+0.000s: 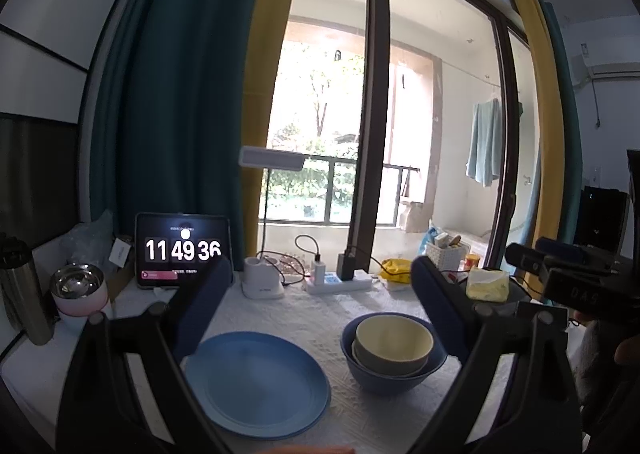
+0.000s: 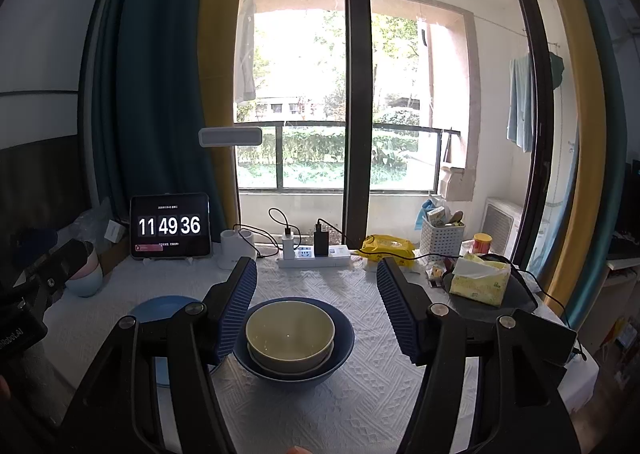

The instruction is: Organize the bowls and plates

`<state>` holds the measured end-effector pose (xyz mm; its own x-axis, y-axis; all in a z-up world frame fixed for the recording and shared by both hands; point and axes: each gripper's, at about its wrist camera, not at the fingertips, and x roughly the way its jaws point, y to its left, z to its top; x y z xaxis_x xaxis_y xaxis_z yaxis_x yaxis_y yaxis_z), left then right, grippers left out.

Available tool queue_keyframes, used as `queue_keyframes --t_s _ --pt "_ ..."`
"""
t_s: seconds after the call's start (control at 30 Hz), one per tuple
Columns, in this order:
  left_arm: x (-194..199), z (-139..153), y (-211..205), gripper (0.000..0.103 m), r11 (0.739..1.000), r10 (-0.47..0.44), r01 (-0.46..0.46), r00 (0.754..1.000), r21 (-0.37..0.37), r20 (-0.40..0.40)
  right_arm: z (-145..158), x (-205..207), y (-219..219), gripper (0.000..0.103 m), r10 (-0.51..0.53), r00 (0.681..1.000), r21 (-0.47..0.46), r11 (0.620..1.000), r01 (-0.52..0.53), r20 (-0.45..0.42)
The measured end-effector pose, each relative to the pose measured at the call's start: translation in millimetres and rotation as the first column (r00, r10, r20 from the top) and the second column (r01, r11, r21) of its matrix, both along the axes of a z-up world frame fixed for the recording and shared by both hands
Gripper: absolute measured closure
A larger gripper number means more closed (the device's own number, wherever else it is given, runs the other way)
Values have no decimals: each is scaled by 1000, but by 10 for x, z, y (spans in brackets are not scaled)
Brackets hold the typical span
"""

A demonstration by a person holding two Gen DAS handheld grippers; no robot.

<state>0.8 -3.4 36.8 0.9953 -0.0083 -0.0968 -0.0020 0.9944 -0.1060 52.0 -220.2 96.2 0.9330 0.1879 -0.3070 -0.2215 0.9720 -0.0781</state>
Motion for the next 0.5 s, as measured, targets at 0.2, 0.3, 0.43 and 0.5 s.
queue_keyframes --t_s 0.2,0.3,0.43,0.5 --pt "-2 1 1 10 1000 -1 1 1000 0 0 -6 -2 12 37 0 1000 0 1000 0 -1" --pt "1 -1 -1 10 1000 -1 1 1000 0 0 -5 -2 11 37 1 1000 0 1000 -1 0" --pt "-1 -1 -5 10 1000 3 -3 1000 3 3 -6 -3 11 37 0 1000 0 1000 0 0" --pt "-15 6 -9 10 1000 7 -8 1000 11 11 -5 -3 11 37 0 1000 0 1000 0 0"
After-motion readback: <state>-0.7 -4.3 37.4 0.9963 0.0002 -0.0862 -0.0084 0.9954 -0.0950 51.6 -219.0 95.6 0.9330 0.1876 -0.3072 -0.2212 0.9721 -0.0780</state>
